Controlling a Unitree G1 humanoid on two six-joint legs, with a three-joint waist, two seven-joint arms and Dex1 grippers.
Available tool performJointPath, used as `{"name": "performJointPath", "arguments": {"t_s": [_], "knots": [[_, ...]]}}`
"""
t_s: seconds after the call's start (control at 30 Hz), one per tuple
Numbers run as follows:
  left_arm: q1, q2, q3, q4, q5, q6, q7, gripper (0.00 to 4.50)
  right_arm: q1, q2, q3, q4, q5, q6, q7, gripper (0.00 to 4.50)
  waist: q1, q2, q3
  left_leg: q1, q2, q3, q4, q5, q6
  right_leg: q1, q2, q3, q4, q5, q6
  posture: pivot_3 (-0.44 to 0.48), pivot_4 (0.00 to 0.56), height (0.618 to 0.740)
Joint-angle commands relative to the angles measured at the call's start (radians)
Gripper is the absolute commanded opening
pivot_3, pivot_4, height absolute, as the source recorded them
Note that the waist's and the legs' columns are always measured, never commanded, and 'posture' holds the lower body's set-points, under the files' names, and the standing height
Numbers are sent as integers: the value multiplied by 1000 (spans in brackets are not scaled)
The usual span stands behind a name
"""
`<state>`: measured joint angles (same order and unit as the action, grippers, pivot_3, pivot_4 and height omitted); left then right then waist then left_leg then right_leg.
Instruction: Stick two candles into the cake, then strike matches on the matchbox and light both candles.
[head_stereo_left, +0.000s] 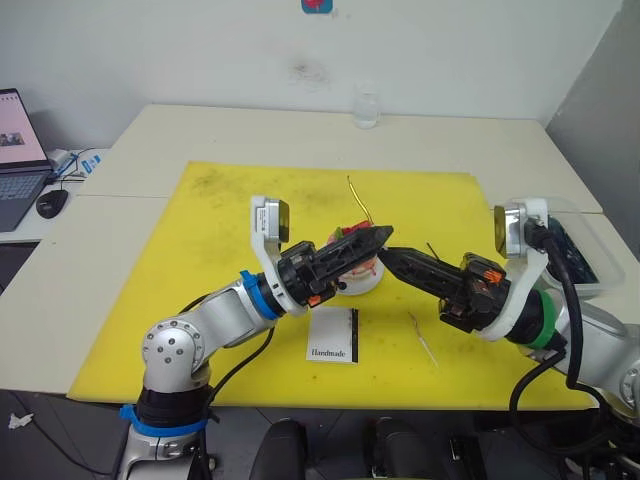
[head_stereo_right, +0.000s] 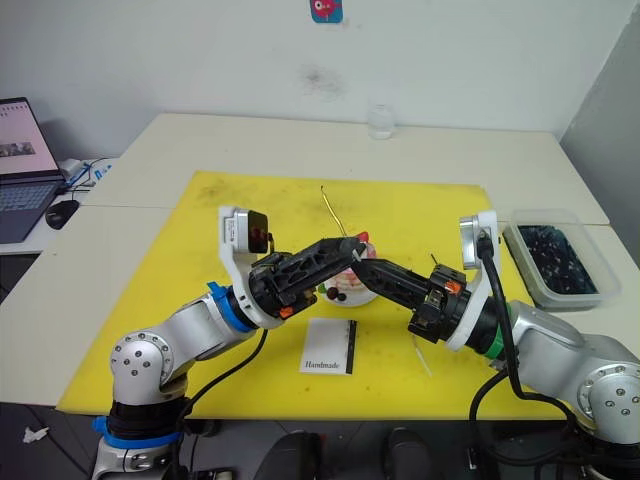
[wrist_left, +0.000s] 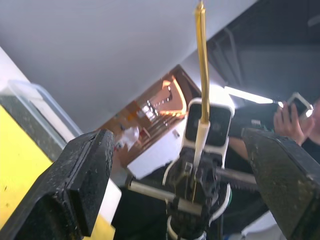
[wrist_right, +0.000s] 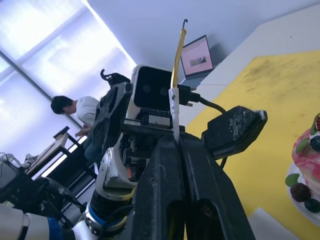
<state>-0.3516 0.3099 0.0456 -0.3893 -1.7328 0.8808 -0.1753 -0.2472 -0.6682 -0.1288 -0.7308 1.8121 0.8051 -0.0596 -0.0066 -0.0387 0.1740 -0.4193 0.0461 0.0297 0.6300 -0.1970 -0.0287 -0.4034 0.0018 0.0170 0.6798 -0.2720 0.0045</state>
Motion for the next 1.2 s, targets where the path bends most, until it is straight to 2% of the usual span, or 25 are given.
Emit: {"name": "performJointPath", "arguments": {"t_s": [0.03, 0.17, 0.27, 0.67, 0.83, 0.93, 1.07, 1.13, 1.2], "knots": [[-9, -5, -3, -33, -34, -22, 4, 4500, 1, -18, 9, -17, 28, -42, -5, 12, 0, 0, 0, 0, 0, 0, 0, 0, 0, 0, 0, 0, 0, 0, 0, 0, 150, 740], [-13, 2, -11, -29, -58, -19, 10, 4500, 8, -30, 18, -14, 19, -58, 0, 12, 0, 0, 0, 0, 0, 0, 0, 0, 0, 0, 0, 0, 0, 0, 0, 0, 150, 740], [-17, 3, -17, -25, -67, -20, 12, 3941, 13, -36, 22, -16, 15, -67, 5, 0, 1, 0, 0, 0, 0, 0, 0, 0, 0, 0, 0, 0, 0, 0, 0, 0, 150, 740], [-18, 28, -41, -14, -77, -2, -15, 103, 16, -48, 49, -24, 10, -80, 14, 0, 1, 0, 0, 0, 0, 0, 0, 0, 0, 0, 0, 0, -1, 0, 0, 0, 150, 740], [-17, 48, -44, -22, -56, 1, -34, 46, 16, -60, 57, -22, 28, -78, 24, 0, 1, 0, 0, 0, 0, 0, 0, 0, 0, 0, 0, 0, -1, 0, 0, 0, 150, 740], [-33, 79, -17, -41, -4, -13, -39, 0, 4, -86, 55, -19, -14, -62, 59, 616, 1, 0, 0, 0, 0, 0, 0, 0, 0, 0, 0, 0, -1, 0, 0, 0, 150, 740], [-84, 145, 38, -43, 78, -39, -55, 0, -12, -154, 46, -14, -150, -25, 157, 2051, 1, 0, 0, 0, 0, 0, -1, 0, 0, -1, 0, 0, -1, 0, 0, 0, 150, 740], [-126, 207, 71, -26, 167, -51, -91, 0, -28, -204, 50, -14, -269, -11, 224, 2726, 1, 0, 0, 0, 0, 0, 0, 0, 0, -1, 0, 0, -1, 0, -1, 0, 150, 740], [-162, 283, 77, 1, 310, -73, -163, 0, -49, -251, 68, -14, -405, -6, 290, 3452, 1, 0, 0, 0, 0, 0, -1, 0, 0, -1, 0, -1, -1, -1, -1, 0, 150, 740]]}}
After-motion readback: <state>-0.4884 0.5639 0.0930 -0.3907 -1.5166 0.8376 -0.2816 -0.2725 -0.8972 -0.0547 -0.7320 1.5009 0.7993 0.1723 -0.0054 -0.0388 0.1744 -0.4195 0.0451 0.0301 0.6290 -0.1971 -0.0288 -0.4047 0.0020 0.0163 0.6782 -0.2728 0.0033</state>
